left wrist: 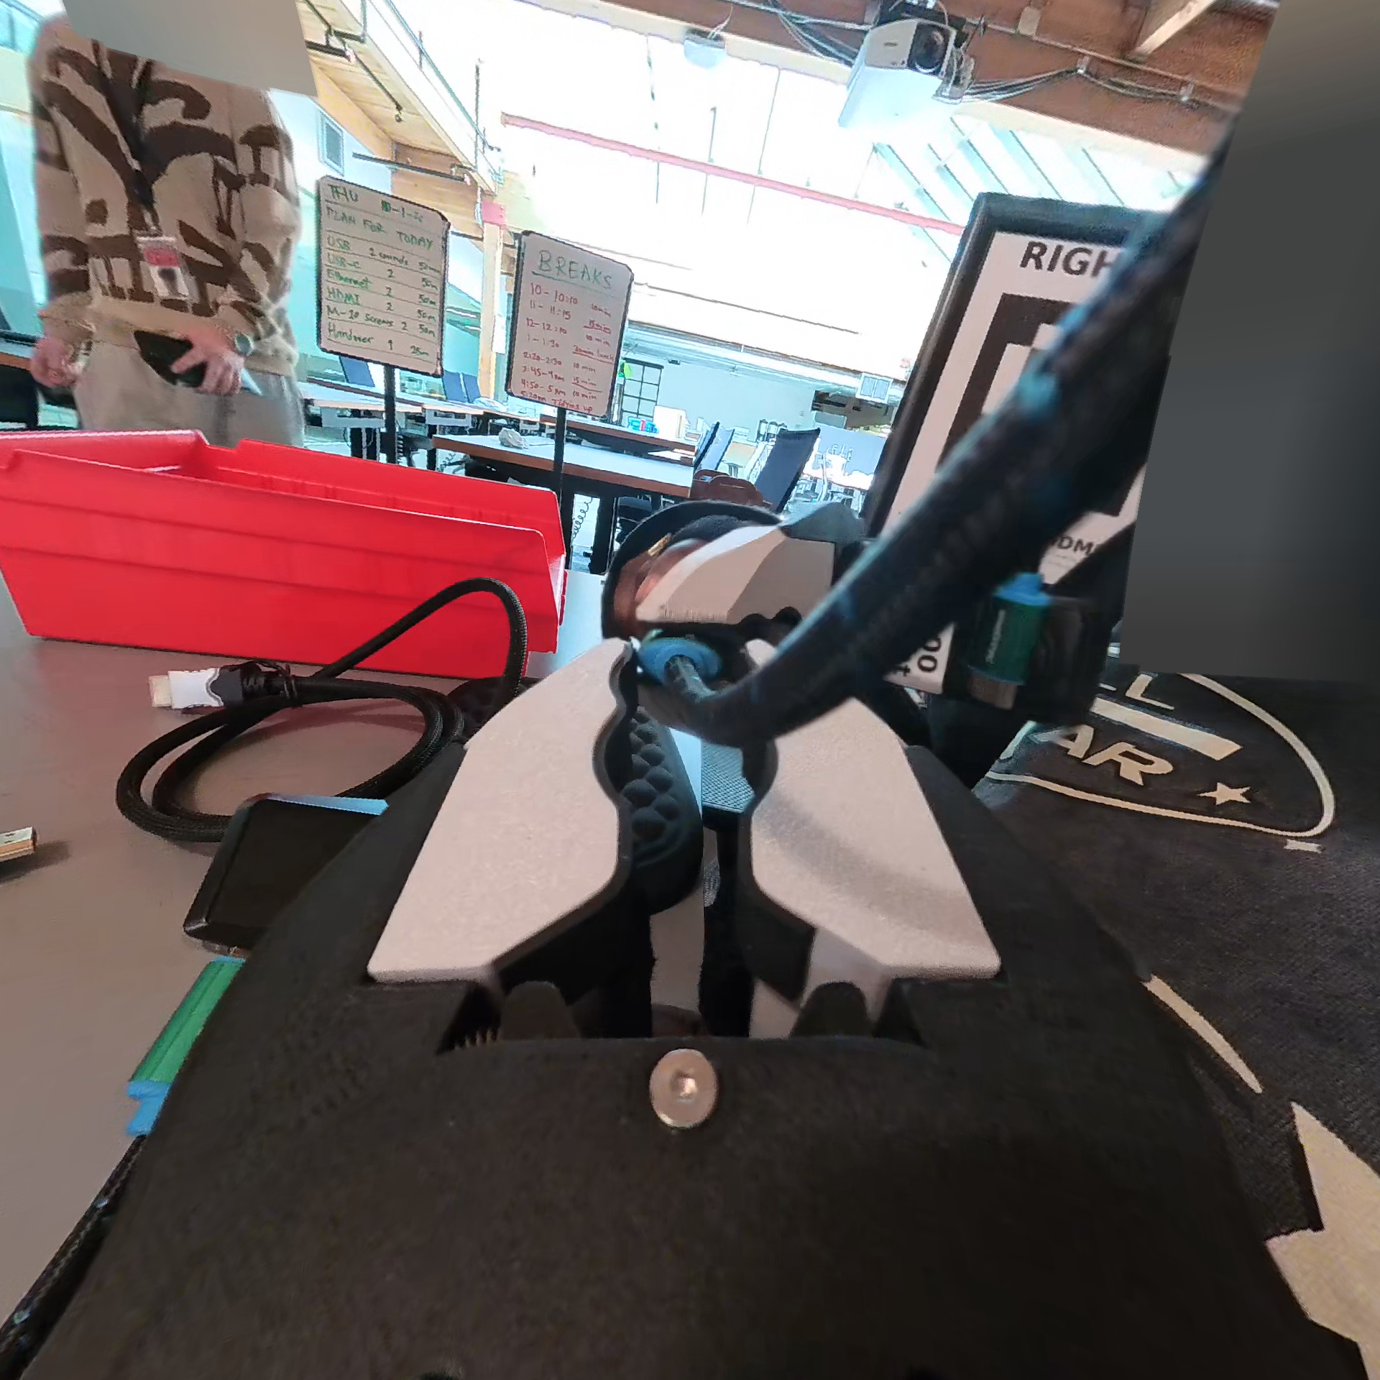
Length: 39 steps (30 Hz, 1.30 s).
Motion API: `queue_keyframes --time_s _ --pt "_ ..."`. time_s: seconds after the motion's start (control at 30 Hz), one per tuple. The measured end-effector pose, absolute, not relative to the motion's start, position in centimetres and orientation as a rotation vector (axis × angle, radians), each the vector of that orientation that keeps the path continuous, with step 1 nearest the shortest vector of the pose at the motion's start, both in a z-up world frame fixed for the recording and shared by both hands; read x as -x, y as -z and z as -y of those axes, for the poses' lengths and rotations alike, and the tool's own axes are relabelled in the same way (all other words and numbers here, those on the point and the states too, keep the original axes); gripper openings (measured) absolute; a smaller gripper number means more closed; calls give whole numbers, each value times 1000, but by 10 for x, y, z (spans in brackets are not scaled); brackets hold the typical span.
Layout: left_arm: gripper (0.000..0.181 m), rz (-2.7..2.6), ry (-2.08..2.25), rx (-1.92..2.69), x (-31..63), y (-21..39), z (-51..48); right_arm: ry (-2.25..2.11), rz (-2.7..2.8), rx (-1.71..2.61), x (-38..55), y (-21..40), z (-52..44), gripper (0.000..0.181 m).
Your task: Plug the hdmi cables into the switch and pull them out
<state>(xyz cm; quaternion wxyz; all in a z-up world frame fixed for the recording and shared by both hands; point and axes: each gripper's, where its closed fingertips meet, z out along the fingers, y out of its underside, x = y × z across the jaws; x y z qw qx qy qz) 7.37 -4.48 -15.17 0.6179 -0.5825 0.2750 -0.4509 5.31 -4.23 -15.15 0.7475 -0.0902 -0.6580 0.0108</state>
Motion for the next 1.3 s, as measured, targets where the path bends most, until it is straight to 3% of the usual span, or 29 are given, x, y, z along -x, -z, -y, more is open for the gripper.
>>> queue_keyframes --time_s 0.57,0.77,0.87,1.0,1.13,1.3 --pt "21 -622 1051 1348 -76 153 46 1 1401 219 -49 151 46 12" --pt "21 -641 1081 1306 -75 149 52 -347 1407 252 -59 143 60 24" --pt "21 -667 1102 1314 -78 151 54 -351 1441 233 -59 149 61 13" --pt "21 -647 1110 1314 -76 150 52 -345 1433 259 -56 148 59 13" --pt "21 -566 1031 1304 -64 144 43 -671 1439 380 -63 141 62 18" --pt "19 -339 943 1261 -12 125 25 -1492 1431 445 -100 108 86 28"
